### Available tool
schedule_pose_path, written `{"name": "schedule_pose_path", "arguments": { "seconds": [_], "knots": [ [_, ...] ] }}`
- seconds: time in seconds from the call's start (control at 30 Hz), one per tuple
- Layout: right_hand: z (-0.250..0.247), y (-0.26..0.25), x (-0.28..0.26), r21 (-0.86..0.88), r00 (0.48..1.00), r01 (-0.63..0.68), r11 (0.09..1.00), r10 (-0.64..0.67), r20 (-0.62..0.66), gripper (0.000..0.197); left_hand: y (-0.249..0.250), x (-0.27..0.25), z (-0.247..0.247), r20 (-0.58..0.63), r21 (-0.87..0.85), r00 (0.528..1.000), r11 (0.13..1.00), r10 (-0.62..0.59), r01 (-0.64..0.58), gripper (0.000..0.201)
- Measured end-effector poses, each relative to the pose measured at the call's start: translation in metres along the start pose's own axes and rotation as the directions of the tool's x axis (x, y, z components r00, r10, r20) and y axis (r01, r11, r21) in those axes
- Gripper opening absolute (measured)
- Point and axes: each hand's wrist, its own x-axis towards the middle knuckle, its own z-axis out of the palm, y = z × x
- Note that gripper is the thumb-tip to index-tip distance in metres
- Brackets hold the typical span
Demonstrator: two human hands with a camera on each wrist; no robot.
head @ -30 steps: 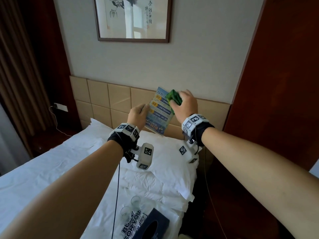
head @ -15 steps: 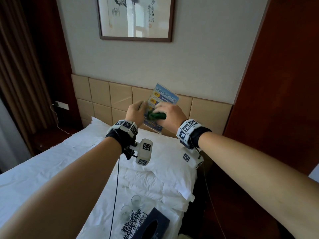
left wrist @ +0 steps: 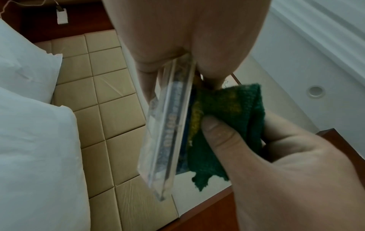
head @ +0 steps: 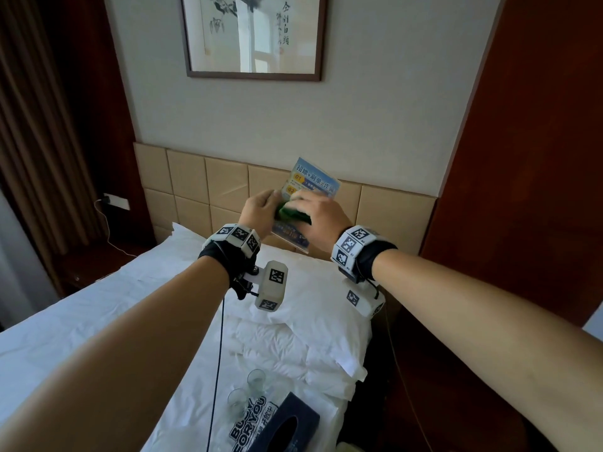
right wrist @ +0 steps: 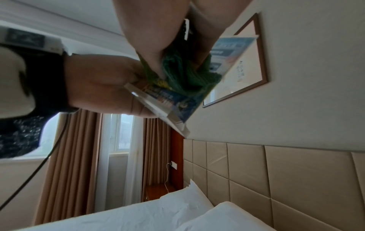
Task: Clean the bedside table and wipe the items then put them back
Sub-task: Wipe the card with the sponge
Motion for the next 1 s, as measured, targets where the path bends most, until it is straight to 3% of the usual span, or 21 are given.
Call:
{"name": "schedule_pose_path", "arguments": {
  "seconds": [0.27, 0.4, 0.67, 0.87, 1.0],
  "knots": [
    [-0.001, -0.008, -0.005, -0.019, 0.97, 0.115, 0.993, -0.109, 0.217, 0.028, -0.007, -0.006, 0.003, -0.014, -0.056, 0.998, 0.997, -0.061, 0.06, 0.034],
    [-0.006, 0.002, -0.014, -0.061, 0.959, 0.102, 0.993, -0.082, 0.273, 0.02, -0.008, -0.008, -0.004, -0.054, -0.091, 0.99, 0.988, -0.127, 0.121, 0.03],
    [-0.013, 0.009, -0.021, -0.051, 0.977, 0.066, 0.997, -0.054, 0.206, 0.016, 0.003, -0.01, -0.006, -0.098, -0.131, 0.983, 0.981, -0.157, 0.143, 0.027],
    [-0.007, -0.006, -0.013, -0.019, 0.988, 0.059, 0.998, -0.056, 0.147, 0.024, 0.007, -0.013, 0.013, -0.062, -0.124, 0.993, 0.988, -0.103, 0.094, 0.029],
    [-0.005, -0.011, -0.017, -0.013, 0.995, 0.079, 0.997, -0.078, 0.06, 0.026, 0.002, -0.018, 0.021, -0.012, -0.234, 0.988, 0.961, -0.157, 0.15, 0.026]
  ]
}}
